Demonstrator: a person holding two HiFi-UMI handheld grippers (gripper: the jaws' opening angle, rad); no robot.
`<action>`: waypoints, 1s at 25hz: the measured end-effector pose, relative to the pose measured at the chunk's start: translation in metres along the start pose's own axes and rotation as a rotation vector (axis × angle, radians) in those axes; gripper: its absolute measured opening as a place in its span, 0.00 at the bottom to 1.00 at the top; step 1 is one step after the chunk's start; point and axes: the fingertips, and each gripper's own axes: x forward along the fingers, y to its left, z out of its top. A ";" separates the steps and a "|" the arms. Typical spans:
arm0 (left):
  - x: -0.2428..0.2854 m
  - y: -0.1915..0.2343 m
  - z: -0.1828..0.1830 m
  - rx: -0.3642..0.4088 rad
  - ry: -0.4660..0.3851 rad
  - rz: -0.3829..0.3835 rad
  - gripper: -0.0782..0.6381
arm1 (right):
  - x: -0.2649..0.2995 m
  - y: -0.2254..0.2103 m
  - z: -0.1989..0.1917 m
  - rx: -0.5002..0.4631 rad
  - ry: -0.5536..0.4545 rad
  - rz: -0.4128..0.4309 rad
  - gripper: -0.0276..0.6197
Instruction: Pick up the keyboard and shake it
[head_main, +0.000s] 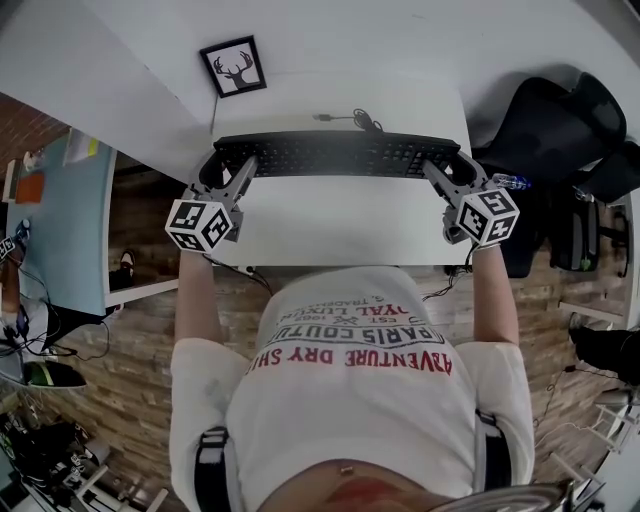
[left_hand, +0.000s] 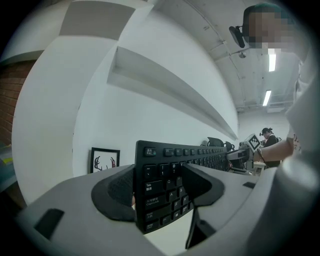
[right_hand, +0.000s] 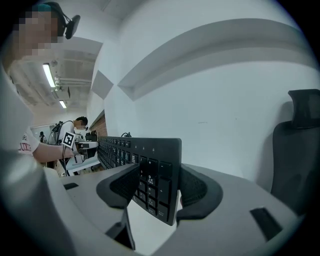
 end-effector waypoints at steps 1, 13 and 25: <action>-0.001 -0.001 0.000 0.000 -0.001 0.001 0.50 | -0.001 0.000 0.000 -0.001 0.002 0.001 0.43; -0.001 -0.011 -0.014 -0.014 0.029 0.003 0.51 | -0.010 -0.003 -0.014 0.004 0.039 -0.001 0.43; 0.003 -0.012 -0.016 -0.014 0.040 -0.013 0.51 | -0.014 -0.004 -0.013 -0.026 0.038 -0.011 0.43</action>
